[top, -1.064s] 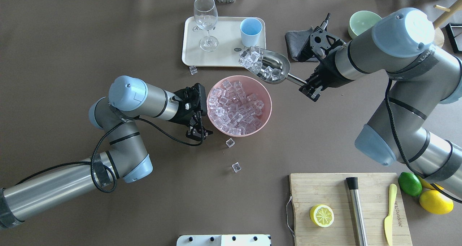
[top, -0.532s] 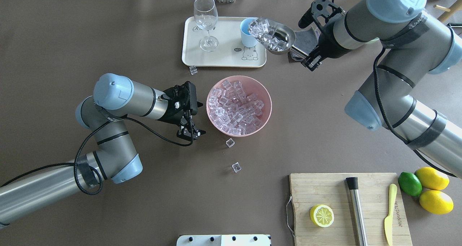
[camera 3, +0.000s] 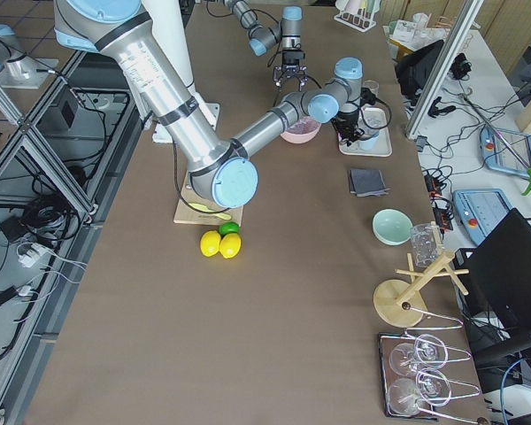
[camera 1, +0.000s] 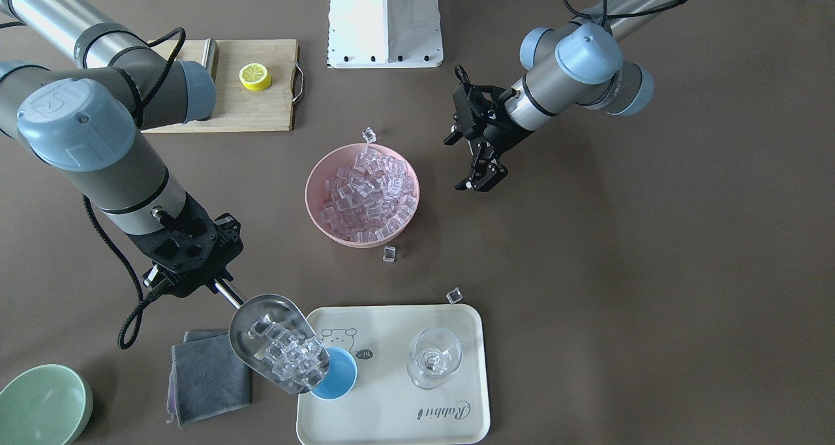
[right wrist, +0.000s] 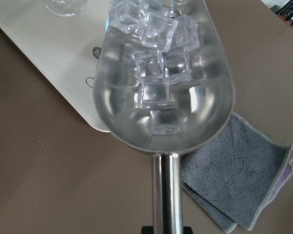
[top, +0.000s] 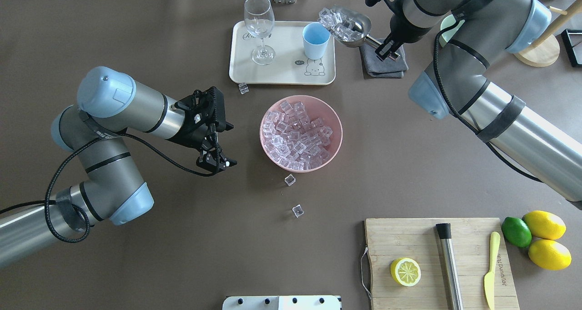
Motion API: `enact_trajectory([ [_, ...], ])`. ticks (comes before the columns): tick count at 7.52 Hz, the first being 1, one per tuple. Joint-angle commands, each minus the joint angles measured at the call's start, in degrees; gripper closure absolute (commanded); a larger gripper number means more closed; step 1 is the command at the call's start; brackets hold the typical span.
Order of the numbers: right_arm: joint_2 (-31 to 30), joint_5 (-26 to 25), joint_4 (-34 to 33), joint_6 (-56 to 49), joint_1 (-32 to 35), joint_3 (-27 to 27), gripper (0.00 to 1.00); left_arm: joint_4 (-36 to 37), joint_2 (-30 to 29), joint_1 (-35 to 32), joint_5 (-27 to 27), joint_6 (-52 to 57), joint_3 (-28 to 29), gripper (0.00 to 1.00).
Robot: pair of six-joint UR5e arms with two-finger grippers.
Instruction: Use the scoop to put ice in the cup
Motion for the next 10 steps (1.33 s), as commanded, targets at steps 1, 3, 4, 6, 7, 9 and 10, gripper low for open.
enact_trajectory([
  [1, 4.6, 2.3, -12.8, -9.4, 0.1, -1.5, 1.00, 4.7, 0.9, -3.3, -0.2, -2.2, -3.9, 0.02],
  [3, 9.6, 2.7, -21.9, -14.4, 1.3, -4.3, 1.00, 4.6, 3.8, -5.5, -0.1, -14.2, -7.3, 0.02],
  [4, 11.1, 2.7, -22.8, -15.2, 2.1, -6.2, 1.00, 4.6, 5.4, -7.6, -0.2, -14.5, -7.5, 0.02],
  [6, 14.1, 2.7, -23.5, -15.8, 2.3, -11.2, 1.00, 4.1, 10.4, -14.7, -0.1, -26.7, -7.9, 0.02],
  [7, 14.6, 2.8, -24.1, -15.9, 2.3, -11.7, 1.00, 5.7, 11.6, -18.2, -0.5, -33.1, -7.0, 0.01],
  [9, 15.5, 2.8, -26.4, -15.9, 2.1, -11.1, 1.00, 17.3, 15.9, -31.3, -9.4, -33.0, -7.2, 0.01],
  [10, 15.9, 2.7, -27.7, -16.2, 2.1, -11.2, 1.00, 21.6, 17.8, -37.1, -13.4, -32.9, -7.2, 0.01],
])
